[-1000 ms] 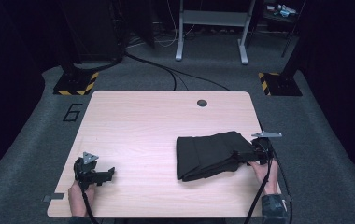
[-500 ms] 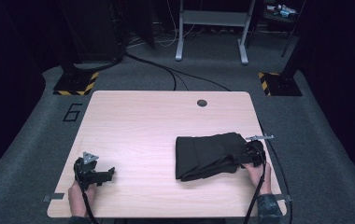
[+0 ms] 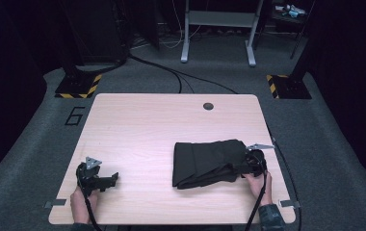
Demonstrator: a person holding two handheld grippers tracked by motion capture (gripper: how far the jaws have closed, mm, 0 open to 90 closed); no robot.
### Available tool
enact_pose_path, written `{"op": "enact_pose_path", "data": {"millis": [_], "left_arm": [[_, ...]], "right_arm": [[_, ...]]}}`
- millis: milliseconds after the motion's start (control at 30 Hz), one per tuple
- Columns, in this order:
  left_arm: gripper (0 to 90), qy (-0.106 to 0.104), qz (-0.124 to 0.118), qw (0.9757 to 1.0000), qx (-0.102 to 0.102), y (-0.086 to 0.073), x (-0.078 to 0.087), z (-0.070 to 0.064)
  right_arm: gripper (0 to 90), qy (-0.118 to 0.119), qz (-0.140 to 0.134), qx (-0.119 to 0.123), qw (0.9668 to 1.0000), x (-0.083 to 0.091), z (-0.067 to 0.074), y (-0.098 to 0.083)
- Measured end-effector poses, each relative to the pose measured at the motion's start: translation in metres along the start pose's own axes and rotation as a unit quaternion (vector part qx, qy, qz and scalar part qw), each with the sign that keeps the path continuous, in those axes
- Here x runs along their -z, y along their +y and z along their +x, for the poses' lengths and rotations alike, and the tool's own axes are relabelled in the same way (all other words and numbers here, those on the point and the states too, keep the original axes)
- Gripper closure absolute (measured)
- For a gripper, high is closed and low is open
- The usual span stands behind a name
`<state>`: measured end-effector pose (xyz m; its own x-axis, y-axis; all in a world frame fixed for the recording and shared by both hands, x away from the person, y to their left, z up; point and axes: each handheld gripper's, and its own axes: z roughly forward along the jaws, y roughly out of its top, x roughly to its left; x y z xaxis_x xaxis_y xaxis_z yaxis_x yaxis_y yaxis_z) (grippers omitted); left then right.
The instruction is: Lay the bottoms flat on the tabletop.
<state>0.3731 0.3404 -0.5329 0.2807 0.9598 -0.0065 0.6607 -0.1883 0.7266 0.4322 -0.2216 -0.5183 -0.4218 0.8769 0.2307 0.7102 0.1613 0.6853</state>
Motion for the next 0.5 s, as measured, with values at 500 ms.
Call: {"op": "enact_pose_path", "data": {"millis": [500], "left_arm": [[0.0,-0.001,0.000,1.0000,-0.002,0.000,0.000,0.000]], "right_arm": [[1.5,-0.004,-0.018,0.002,0.9998,-0.008,0.039,-0.009]]}}
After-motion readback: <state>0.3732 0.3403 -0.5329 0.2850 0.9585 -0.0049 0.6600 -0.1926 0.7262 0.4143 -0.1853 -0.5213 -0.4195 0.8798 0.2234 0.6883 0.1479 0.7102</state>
